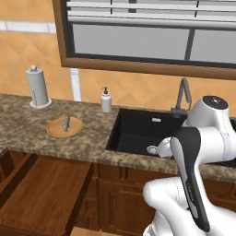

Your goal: Pick up the knife from the drawer and place it on the cutting board. Then place the meat from the plate to the cutting board.

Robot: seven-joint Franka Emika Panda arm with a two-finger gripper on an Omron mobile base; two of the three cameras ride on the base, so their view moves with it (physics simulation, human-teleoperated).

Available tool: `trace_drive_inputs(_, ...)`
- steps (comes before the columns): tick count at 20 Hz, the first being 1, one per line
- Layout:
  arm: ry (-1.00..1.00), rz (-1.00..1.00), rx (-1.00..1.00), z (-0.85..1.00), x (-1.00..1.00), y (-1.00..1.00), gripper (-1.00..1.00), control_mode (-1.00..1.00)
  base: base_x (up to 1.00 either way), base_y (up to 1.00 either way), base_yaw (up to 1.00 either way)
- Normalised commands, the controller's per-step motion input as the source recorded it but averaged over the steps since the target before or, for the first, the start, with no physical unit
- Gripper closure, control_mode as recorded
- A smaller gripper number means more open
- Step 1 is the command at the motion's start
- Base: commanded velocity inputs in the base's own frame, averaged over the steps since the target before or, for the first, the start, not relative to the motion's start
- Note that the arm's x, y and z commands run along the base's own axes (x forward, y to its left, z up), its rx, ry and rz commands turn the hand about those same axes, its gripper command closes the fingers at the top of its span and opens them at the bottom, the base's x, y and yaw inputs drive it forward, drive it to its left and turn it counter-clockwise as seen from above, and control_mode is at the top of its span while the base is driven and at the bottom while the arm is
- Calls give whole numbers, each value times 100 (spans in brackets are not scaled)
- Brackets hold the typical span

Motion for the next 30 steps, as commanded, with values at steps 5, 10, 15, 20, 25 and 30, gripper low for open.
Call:
trace_drive_inputs(5,0,0,0,0,0,0,-100,100,23,32,25)
trace_drive_inputs(10,0,0,0,0,0,0,-100,100,26,45,29)
trace_drive_inputs(15,0,0,0,0,0,0,-100,100,43,26,24)
trace_drive_inputs(20,0,0,0,0,0,0,-100,100,29,-10,7)
trace_drive_inputs(25,2,2,0,0,10,-3,-100,-100,0,-3,0)
trace_drive_inputs(30,0,2,0,-1,39,-3,-100,-100,0,0,0)
